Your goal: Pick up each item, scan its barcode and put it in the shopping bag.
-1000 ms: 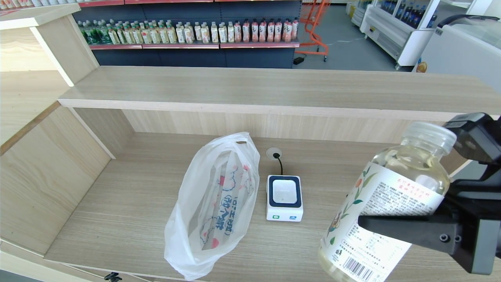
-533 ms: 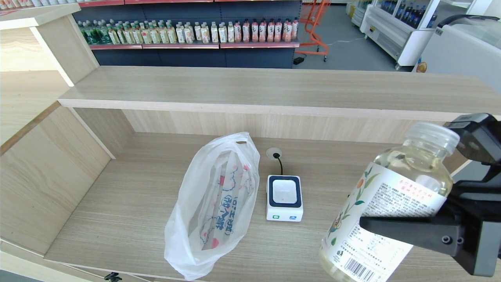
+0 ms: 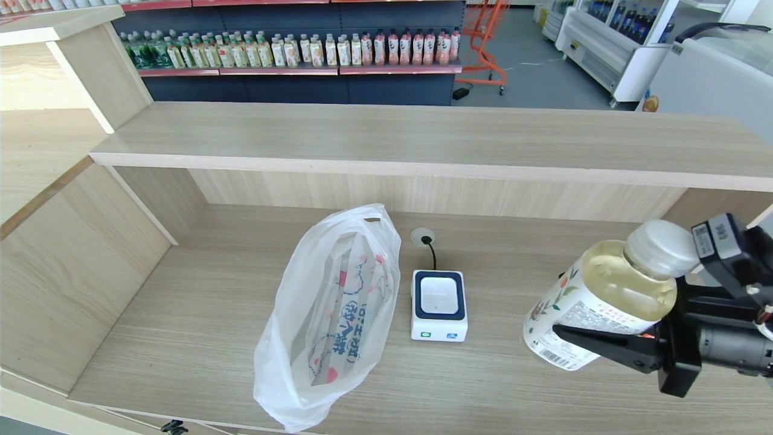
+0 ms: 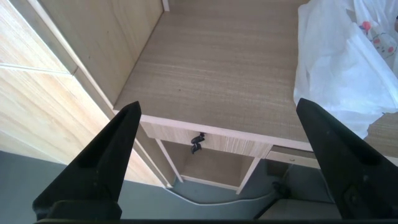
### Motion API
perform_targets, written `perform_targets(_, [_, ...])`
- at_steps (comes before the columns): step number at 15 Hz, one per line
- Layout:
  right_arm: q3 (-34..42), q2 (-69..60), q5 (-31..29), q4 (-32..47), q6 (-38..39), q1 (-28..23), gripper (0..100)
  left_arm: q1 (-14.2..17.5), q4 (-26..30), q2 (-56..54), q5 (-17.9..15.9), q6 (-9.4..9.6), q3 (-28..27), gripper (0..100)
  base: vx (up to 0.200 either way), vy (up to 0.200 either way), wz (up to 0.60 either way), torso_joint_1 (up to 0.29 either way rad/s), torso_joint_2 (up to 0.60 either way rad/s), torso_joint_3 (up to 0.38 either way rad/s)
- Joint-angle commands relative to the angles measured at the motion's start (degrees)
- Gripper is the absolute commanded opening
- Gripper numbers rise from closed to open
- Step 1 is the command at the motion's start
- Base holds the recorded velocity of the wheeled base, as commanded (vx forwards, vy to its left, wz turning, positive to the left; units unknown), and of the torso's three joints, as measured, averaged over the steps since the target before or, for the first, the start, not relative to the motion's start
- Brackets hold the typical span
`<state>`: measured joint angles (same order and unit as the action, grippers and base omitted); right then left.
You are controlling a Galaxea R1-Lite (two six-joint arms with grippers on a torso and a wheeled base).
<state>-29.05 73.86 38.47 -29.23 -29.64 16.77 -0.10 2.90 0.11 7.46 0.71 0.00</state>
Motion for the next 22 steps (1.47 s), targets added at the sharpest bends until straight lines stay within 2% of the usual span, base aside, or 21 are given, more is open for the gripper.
perform_targets(1, [0.4, 6.0, -3.0, -0.6, -7.0, -6.6, 0, 0.0, 0.0, 0.0, 0.0, 0.0, 0.0, 100, 0.0, 0.0, 0.0, 0.0, 0.0, 0.0])
perform_targets(2, [0.2, 8.0, -3.6, -2.0, -10.4, -7.7, 0, 0.0, 0.0, 0.0, 0.0, 0.0, 0.0, 100, 0.0, 0.0, 0.0, 0.0, 0.0, 0.0])
perform_targets(4, [-1.0, 15.3, -4.8, -11.2, -17.2, -7.7, 0, 0.0, 0.0, 0.0, 0.0, 0.0, 0.0, 100, 0.0, 0.0, 0.0, 0.0, 0.0, 0.0])
perform_targets(7, [-4.6, 21.9, -4.8, -16.8, -20.6, -2.4, 0, 0.0, 0.0, 0.0, 0.0, 0.0, 0.0, 100, 0.0, 0.0, 0.0, 0.0, 0.0, 0.0])
perform_targets(9, [-6.5, 25.1, -4.6, -20.4, -21.3, 0.8, 0, 0.0, 0.0, 0.0, 0.0, 0.0, 0.0, 100, 0.0, 0.0, 0.0, 0.0, 0.0, 0.0])
perform_targets(13, [-8.9, 30.4, -4.2, -25.5, -21.0, 2.3, 0, 0.0, 0.0, 0.0, 0.0, 0.0, 0.0, 100, 0.0, 0.0, 0.0, 0.0, 0.0, 0.0])
perform_targets(17, [-9.3, 38.2, 0.9, -32.1, -21.3, 3.2, 0, 0.0, 0.0, 0.0, 0.0, 0.0, 0.0, 100, 0.0, 0.0, 0.0, 0.0, 0.0, 0.0])
perform_targets(22, [-9.4, 42.9, 1.9, -38.7, -21.5, 3.6, 0, 0.0, 0.0, 0.0, 0.0, 0.0, 0.0, 100, 0.0, 0.0, 0.0, 0.0, 0.0, 0.0])
